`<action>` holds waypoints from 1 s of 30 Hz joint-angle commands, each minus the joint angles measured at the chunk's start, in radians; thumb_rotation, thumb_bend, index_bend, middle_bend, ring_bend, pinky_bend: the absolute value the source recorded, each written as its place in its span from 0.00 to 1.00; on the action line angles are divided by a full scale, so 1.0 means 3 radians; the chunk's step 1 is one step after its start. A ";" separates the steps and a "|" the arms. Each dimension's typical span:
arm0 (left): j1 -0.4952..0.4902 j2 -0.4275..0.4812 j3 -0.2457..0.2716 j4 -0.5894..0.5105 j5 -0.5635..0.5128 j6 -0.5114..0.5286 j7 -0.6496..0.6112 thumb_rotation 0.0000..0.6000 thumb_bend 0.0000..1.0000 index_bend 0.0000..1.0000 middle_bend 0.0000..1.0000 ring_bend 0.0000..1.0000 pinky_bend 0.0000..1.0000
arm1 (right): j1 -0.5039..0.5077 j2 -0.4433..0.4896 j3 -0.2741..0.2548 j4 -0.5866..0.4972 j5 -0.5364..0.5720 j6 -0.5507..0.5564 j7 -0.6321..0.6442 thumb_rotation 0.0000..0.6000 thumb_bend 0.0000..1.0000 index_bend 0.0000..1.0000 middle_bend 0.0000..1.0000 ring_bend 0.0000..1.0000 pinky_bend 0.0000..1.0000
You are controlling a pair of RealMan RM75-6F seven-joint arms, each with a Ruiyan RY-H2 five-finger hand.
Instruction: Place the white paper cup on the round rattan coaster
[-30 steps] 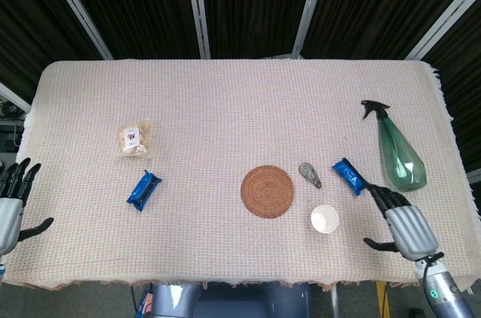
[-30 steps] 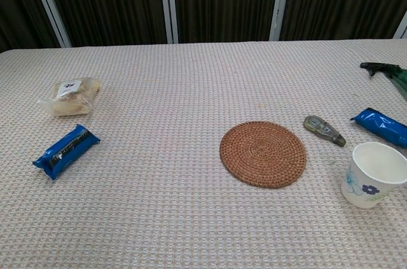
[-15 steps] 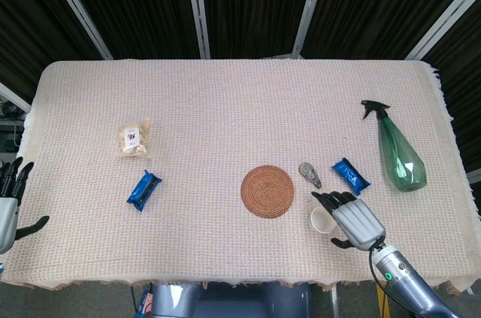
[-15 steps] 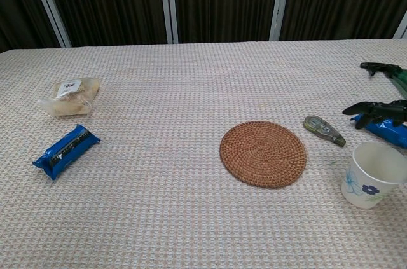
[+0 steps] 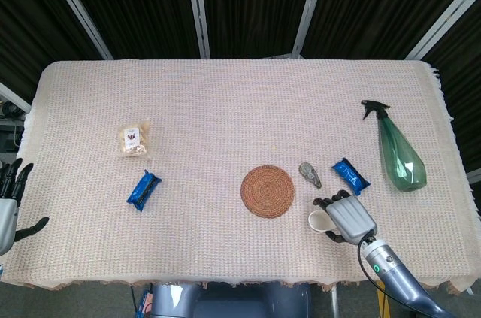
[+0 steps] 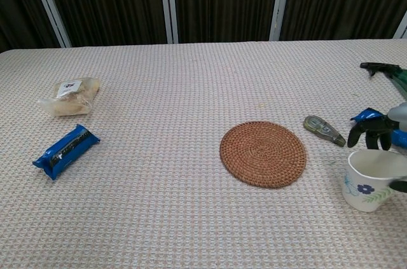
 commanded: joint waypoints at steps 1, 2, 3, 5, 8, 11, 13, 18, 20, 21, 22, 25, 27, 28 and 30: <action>0.0001 0.0006 0.0000 -0.0002 0.0000 -0.0001 -0.0009 1.00 0.00 0.00 0.00 0.00 0.00 | 0.0005 -0.0025 0.0001 -0.0014 -0.0026 0.0036 0.0045 1.00 0.22 0.28 0.42 0.38 0.27; 0.0001 0.0009 0.0000 -0.0004 -0.0001 -0.0004 -0.0014 1.00 0.00 0.00 0.00 0.00 0.00 | 0.0009 -0.0028 0.0004 -0.0022 -0.0035 0.0047 0.0055 1.00 0.22 0.28 0.42 0.38 0.27; 0.0001 0.0013 0.0000 -0.0005 -0.0002 -0.0006 -0.0020 1.00 0.00 0.00 0.00 0.00 0.00 | 0.0014 -0.0027 0.0010 -0.0037 -0.0048 0.0063 0.0063 1.00 0.22 0.28 0.42 0.38 0.27; 0.0003 0.0021 -0.0001 -0.0010 -0.0004 -0.0007 -0.0032 1.00 0.00 0.00 0.00 0.00 0.00 | 0.0025 -0.0019 0.0030 -0.0075 -0.0074 0.0100 0.0079 1.00 0.22 0.28 0.42 0.38 0.27; 0.0002 0.0034 -0.0006 -0.0018 -0.0012 -0.0013 -0.0057 1.00 0.00 0.00 0.00 0.00 0.00 | 0.0062 0.0008 0.0104 -0.0182 -0.0105 0.0165 0.0100 1.00 0.22 0.28 0.42 0.38 0.27; -0.0001 0.0044 -0.0010 -0.0023 -0.0031 -0.0029 -0.0070 1.00 0.00 0.00 0.00 0.00 0.00 | 0.0143 0.0014 0.0222 -0.0271 -0.0087 0.0183 0.0067 1.00 0.22 0.28 0.42 0.38 0.27; -0.0004 0.0052 -0.0013 -0.0029 -0.0045 -0.0044 -0.0081 1.00 0.00 0.00 0.00 0.00 0.00 | 0.0239 -0.0016 0.0325 -0.0299 -0.0006 0.0134 0.0013 1.00 0.22 0.28 0.42 0.38 0.27; -0.0006 0.0074 -0.0020 -0.0041 -0.0071 -0.0063 -0.0110 1.00 0.00 0.00 0.00 0.00 0.00 | 0.0511 -0.0222 0.0512 -0.0180 0.0217 -0.0047 -0.0157 1.00 0.22 0.28 0.42 0.38 0.27; -0.0005 0.0082 -0.0024 -0.0043 -0.0088 -0.0072 -0.0124 1.00 0.00 0.00 0.00 0.00 0.00 | 0.0601 -0.0339 0.0558 -0.0107 0.0314 -0.0094 -0.0227 1.00 0.23 0.28 0.42 0.38 0.27; -0.0005 0.0085 -0.0028 -0.0044 -0.0099 -0.0077 -0.0131 1.00 0.00 0.00 0.00 0.00 0.00 | 0.0642 -0.0402 0.0579 -0.0078 0.0359 -0.0107 -0.0259 1.00 0.22 0.28 0.42 0.38 0.27; -0.0006 0.0087 -0.0030 -0.0045 -0.0106 -0.0081 -0.0135 1.00 0.00 0.00 0.00 0.00 0.00 | 0.0662 -0.0433 0.0587 -0.0065 0.0379 -0.0112 -0.0276 1.00 0.22 0.28 0.42 0.38 0.27; -0.0013 0.0091 -0.0032 -0.0046 -0.0139 -0.0115 -0.0143 1.00 0.00 0.00 0.00 0.00 0.00 | 0.0762 -0.0586 0.0599 0.0009 0.0459 -0.0127 -0.0425 1.00 0.22 0.28 0.42 0.38 0.27; -0.0016 0.0093 -0.0032 -0.0046 -0.0153 -0.0132 -0.0141 1.00 0.00 0.00 0.00 0.00 0.00 | 0.0816 -0.0682 0.0586 0.0060 0.0505 -0.0128 -0.0541 1.00 0.22 0.28 0.42 0.38 0.27; -0.0018 0.0093 -0.0033 -0.0046 -0.0162 -0.0140 -0.0141 1.00 0.00 0.00 0.00 0.00 0.00 | 0.0849 -0.0749 0.0578 0.0101 0.0552 -0.0123 -0.0616 1.00 0.22 0.28 0.42 0.38 0.27; -0.0018 0.0095 -0.0033 -0.0048 -0.0170 -0.0145 -0.0144 1.00 0.00 0.00 0.00 0.00 0.00 | 0.0876 -0.0811 0.0573 0.0144 0.0599 -0.0110 -0.0682 1.00 0.22 0.28 0.42 0.38 0.27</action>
